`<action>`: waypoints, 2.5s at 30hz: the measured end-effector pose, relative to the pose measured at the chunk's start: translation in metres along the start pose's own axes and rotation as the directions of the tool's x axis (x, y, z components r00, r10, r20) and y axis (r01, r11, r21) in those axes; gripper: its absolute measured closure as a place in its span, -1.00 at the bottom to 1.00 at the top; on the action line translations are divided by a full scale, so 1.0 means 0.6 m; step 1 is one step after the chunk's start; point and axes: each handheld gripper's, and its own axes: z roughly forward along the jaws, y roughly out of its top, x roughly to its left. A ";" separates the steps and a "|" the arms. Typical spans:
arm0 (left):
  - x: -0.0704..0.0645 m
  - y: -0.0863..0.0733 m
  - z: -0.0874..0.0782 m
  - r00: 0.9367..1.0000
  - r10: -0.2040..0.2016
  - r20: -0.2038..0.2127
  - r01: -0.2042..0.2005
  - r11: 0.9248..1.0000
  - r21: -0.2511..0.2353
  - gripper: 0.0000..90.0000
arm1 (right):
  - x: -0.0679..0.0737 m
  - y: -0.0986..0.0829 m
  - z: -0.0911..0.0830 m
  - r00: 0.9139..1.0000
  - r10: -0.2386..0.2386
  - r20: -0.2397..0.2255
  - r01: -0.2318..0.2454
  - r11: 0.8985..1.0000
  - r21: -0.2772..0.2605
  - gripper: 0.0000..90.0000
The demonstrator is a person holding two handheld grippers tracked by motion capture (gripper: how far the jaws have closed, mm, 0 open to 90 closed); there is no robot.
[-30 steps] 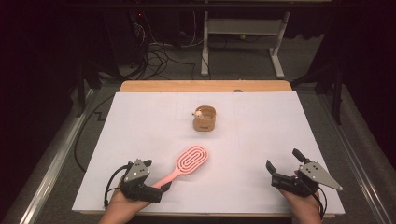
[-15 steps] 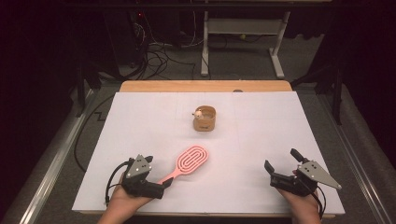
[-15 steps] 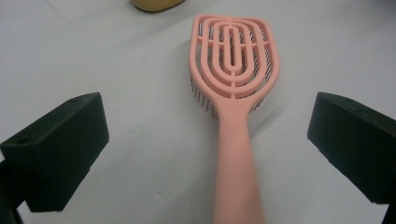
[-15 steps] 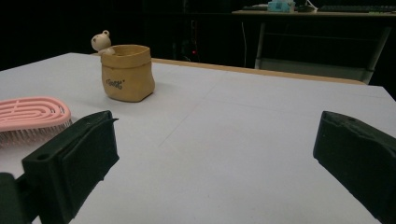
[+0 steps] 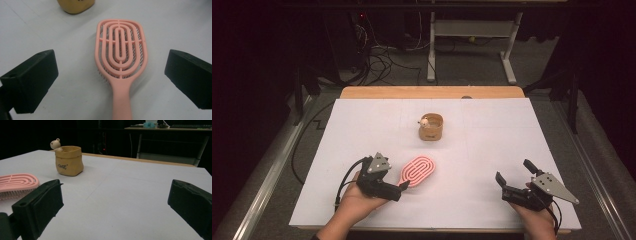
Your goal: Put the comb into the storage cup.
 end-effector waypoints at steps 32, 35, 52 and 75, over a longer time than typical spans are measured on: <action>-0.027 0.068 0.106 0.999 0.033 0.019 -0.036 0.976 0.216 -1.00 | 0.008 -0.001 0.003 1.000 -0.026 -0.016 0.026 1.000 0.005 -0.99; -0.026 0.067 0.114 0.999 0.026 0.032 -0.033 0.970 0.240 -1.00 | 0.008 -0.001 0.003 1.000 -0.026 -0.016 0.026 1.000 0.004 -0.99; -0.023 0.077 0.132 1.000 0.012 0.005 -0.013 0.946 0.323 -1.00 | 0.006 0.000 0.001 1.000 -0.023 -0.009 0.023 1.000 0.000 -0.99; -0.018 0.073 0.128 0.999 0.012 0.031 -0.022 0.940 0.341 -0.68 | 0.008 0.000 0.000 1.000 -0.023 -0.009 0.023 1.000 0.000 -0.99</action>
